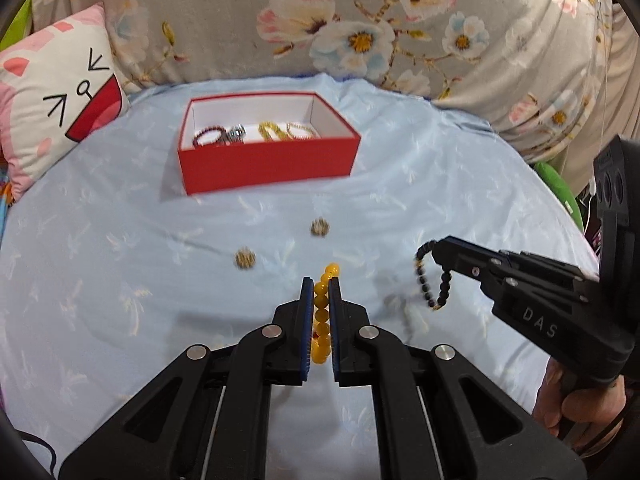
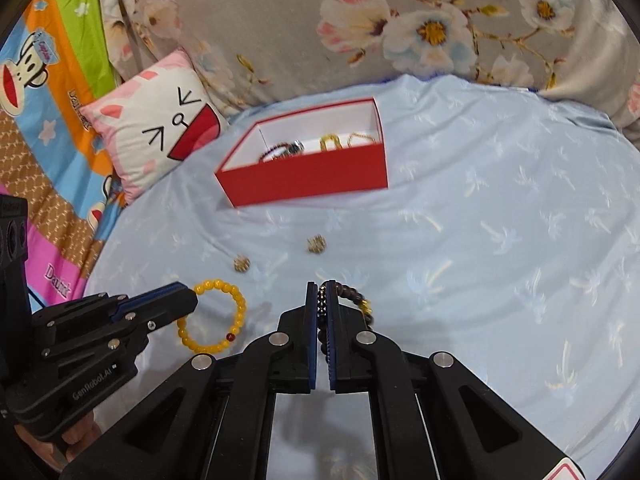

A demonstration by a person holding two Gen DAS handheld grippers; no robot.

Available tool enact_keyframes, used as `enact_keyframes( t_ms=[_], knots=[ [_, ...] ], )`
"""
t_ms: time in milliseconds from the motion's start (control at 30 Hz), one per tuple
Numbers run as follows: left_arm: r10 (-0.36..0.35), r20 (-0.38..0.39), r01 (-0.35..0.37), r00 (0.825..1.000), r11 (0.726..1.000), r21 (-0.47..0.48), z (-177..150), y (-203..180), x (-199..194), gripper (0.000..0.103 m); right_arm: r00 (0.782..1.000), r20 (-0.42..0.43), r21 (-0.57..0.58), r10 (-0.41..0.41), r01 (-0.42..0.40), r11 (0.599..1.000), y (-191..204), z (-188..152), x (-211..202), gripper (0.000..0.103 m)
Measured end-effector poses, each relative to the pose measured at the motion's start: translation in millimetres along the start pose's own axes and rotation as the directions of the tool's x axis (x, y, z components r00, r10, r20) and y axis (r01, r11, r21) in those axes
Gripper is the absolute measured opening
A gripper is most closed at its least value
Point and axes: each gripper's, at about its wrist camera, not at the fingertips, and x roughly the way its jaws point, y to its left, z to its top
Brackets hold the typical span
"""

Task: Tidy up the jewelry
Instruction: 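Lift both bracelets and carry them toward the red box, then lower both bracelets into the red box and open both grippers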

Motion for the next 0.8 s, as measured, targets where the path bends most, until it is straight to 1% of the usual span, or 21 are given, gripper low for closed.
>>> enact_keyframes(
  t_ms=[233, 367, 467, 600, 800],
  knots=[
    [0.010, 0.059, -0.008, 0.998, 1.000, -0.028, 37.9, 12.3, -14.1, 0.007, 0.998, 0.044, -0.013, 0.042, -0.042, 0.999, 9.1, 26.9, -6.6, 0.004],
    [0.031, 0.085, -0.028, 0.996, 0.999, -0.037, 60.6, 18.8, -15.6, 0.007, 0.995, 0.073, -0.031, 0.062, -0.060, 0.998, 14.7, 47.7, -7.3, 0.004],
    [0.059, 0.105, -0.056, 0.993, 0.998, -0.039, 78.3, 24.0, -13.1, 0.007, 0.992, 0.109, -0.051, 0.063, -0.058, 0.997, 19.5, 68.1, -7.1, 0.004],
    [0.083, 0.112, -0.078, 0.990, 0.996, -0.043, 95.9, 31.0, -6.0, 0.007, 0.988, 0.143, -0.080, 0.065, -0.054, 0.995, 25.6, 92.9, -1.6, 0.004],
    [0.101, 0.120, -0.096, 0.988, 0.994, -0.044, 115.4, 39.1, 6.3, 0.007, 0.984, 0.160, -0.095, 0.077, -0.062, 0.994, 32.0, 123.1, 16.1, 0.004]
  ],
)
